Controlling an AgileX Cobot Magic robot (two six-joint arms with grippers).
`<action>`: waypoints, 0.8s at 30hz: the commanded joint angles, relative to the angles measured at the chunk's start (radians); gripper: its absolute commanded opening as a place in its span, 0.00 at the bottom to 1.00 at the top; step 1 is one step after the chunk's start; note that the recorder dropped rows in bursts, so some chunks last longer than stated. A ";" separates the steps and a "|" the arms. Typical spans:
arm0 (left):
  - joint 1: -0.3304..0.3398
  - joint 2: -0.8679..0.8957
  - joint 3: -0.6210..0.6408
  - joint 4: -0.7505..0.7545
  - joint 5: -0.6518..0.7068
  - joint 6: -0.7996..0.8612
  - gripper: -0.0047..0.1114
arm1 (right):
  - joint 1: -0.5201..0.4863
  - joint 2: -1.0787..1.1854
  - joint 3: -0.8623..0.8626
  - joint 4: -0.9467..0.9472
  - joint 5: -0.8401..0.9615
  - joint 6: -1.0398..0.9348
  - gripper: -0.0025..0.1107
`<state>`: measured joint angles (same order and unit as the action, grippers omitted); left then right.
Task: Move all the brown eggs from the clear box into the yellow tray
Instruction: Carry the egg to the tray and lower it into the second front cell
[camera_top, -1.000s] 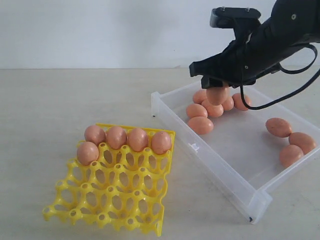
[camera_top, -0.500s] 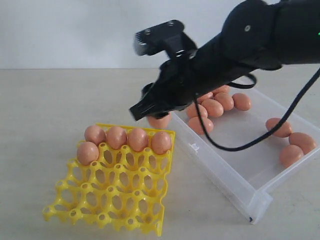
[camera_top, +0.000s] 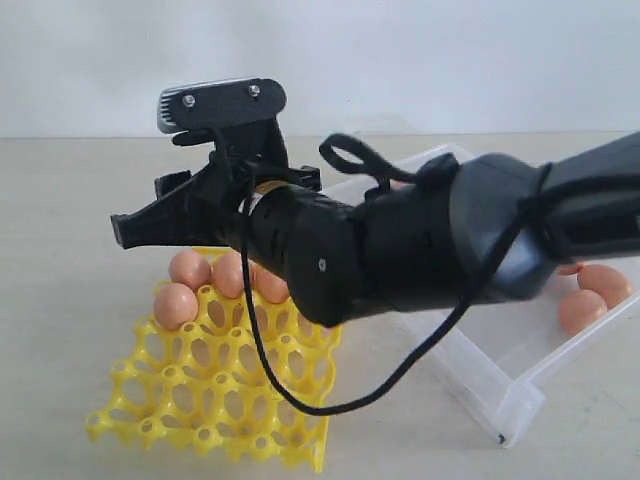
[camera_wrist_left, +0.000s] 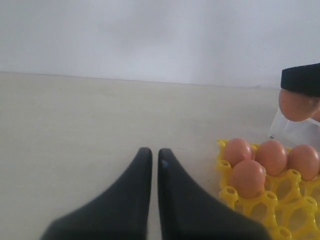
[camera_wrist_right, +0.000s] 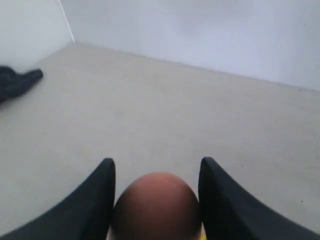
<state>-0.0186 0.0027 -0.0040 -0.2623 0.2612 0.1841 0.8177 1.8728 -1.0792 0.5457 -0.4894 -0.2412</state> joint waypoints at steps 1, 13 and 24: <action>-0.004 -0.003 0.004 -0.003 -0.003 -0.008 0.08 | 0.035 -0.006 0.097 -0.151 -0.297 0.065 0.02; -0.004 -0.003 0.004 -0.003 -0.001 -0.008 0.08 | 0.063 0.105 0.229 -0.260 -0.334 0.101 0.02; -0.004 -0.003 0.004 -0.003 -0.001 -0.008 0.08 | 0.059 0.183 0.229 -0.259 -0.398 0.094 0.02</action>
<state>-0.0186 0.0027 -0.0040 -0.2623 0.2612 0.1841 0.8800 2.0373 -0.8532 0.2952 -0.8303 -0.1449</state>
